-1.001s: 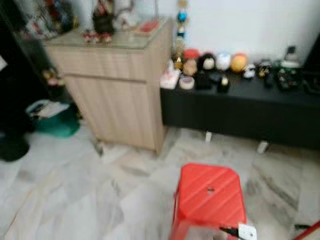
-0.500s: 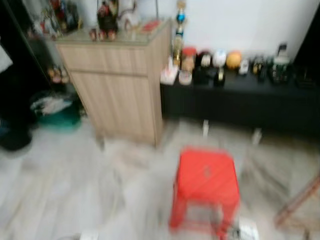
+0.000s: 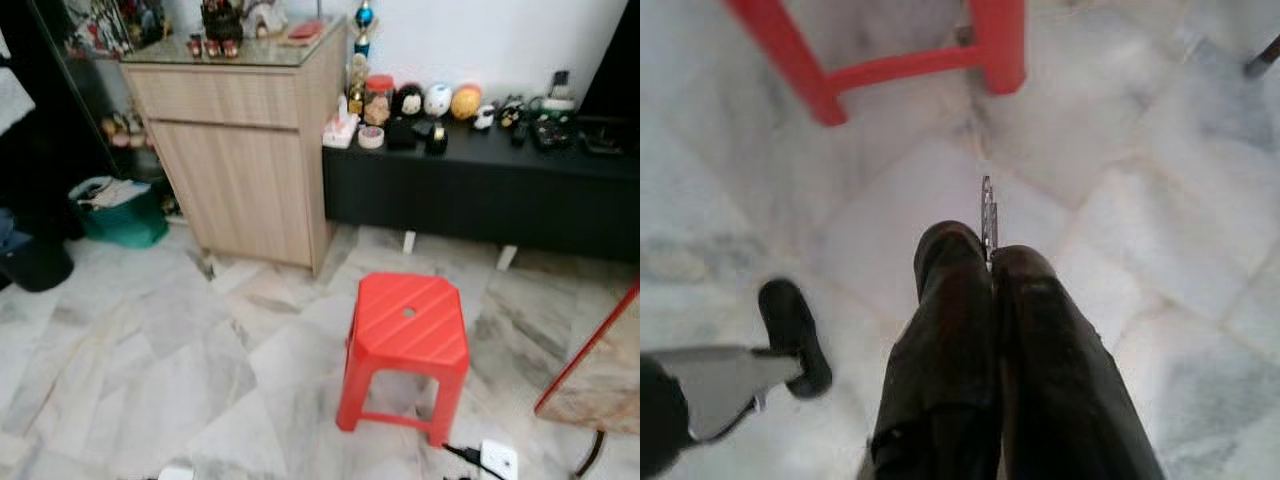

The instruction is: Hang keys on a hook

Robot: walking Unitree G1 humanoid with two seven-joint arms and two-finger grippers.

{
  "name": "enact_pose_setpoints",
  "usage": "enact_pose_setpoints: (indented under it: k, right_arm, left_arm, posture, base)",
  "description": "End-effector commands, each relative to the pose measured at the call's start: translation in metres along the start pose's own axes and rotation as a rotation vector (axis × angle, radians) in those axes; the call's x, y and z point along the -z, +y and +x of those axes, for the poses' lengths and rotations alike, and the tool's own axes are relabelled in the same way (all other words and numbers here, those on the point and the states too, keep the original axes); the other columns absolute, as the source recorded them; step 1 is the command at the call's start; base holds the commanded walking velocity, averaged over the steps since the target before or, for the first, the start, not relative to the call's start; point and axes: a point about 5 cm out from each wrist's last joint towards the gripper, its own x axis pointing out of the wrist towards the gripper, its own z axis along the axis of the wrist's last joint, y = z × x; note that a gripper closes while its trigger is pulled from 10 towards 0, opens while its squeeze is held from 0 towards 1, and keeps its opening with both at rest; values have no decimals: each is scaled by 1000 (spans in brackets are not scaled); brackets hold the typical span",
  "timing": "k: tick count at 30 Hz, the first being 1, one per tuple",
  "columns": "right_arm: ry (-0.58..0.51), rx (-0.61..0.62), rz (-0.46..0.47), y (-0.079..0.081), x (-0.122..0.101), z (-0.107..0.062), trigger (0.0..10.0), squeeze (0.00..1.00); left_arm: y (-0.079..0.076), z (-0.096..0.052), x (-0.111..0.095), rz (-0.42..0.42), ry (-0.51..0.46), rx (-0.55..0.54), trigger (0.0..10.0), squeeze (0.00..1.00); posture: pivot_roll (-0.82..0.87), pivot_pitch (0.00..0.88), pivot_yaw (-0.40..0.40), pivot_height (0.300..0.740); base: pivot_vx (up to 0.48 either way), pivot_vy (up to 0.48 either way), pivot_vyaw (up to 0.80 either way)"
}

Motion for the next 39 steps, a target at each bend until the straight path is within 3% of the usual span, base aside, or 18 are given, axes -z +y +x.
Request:
enact_pose_setpoints:
  k: [1,4,13,21,33,39]
  right_arm:
    - [-13,14,-4,-6,-4,0,10000,0]
    - [-16,15,-1,-5,-5,0,10000,0]
    - [-21,-23,-118,-5,-9,1,10000,0]
    - [-26,-16,-87,-4,-9,1,10000,0]
    - [-20,-6,-64,-2,-8,1,10000,0]
    - [-31,-4,-51,-3,-8,1,10000,0]
  left_arm:
    - [-1,-1,4,2,11,6,10000,0]
    - [0,-1,4,3,11,6,10000,0]
    - [-2,0,3,9,9,13,10000,0]
    - [0,0,0,7,2,6,10000,0]
    - [-11,2,-1,16,3,17,10000,0]
    - [-5,1,1,16,1,7,10000,0]
  posture:
    - [24,0,39,740]
    - [24,0,39,740]
    - [24,0,44,740]
    - [30,0,40,740]
    - [31,0,39,740]
    - [32,0,32,740]
  base:
    - [-285,0,0]
    - [-285,0,0]
    - [-284,0,0]
    - [-285,0,0]
    - [-285,0,0]
    - [-234,0,0]
